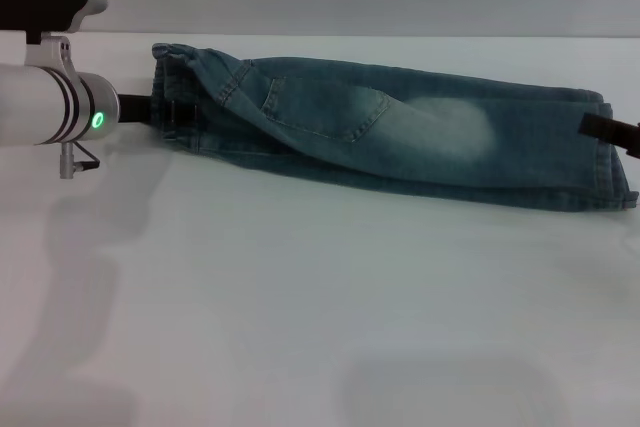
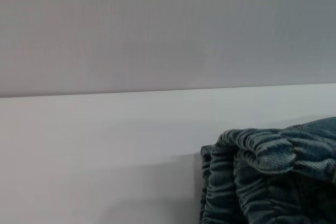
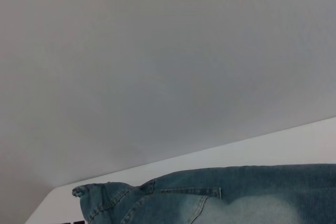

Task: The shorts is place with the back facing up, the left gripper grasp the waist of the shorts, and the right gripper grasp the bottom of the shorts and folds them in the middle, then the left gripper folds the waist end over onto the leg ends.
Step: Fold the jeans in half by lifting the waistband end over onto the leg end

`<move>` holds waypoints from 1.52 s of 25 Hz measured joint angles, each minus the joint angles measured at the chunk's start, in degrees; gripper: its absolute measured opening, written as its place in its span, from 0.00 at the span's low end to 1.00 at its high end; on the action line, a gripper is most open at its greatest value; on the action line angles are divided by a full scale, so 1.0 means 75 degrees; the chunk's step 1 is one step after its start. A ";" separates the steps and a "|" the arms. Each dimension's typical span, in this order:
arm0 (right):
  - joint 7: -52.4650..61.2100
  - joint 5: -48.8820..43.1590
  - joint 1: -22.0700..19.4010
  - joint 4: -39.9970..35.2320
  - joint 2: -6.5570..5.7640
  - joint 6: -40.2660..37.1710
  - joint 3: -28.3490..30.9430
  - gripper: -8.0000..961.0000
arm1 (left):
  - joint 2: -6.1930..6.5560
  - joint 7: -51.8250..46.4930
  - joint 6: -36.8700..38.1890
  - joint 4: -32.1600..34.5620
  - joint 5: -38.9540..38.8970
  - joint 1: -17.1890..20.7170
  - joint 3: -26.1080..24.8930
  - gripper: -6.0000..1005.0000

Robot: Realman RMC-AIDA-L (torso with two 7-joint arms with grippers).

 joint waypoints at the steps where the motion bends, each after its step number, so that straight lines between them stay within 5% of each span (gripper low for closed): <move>1: 0.0003 0.0000 0.0001 0.0000 0.0000 0.0001 0.0000 0.01 | 0.0000 0.0000 0.0005 0.0002 0.0003 0.0001 -0.0003 0.84; 27: 0.0056 0.0040 -0.0002 -0.0023 0.0000 0.0011 -0.0106 0.01 | -0.0024 0.0001 -0.0015 0.0256 -0.0038 -0.0141 0.0110 0.84; 38: 0.0136 0.0055 0.0010 0.0017 0.0000 0.0019 -0.0106 0.01 | -0.0033 0.0001 0.0183 0.0236 -0.0041 -0.0116 0.0188 0.60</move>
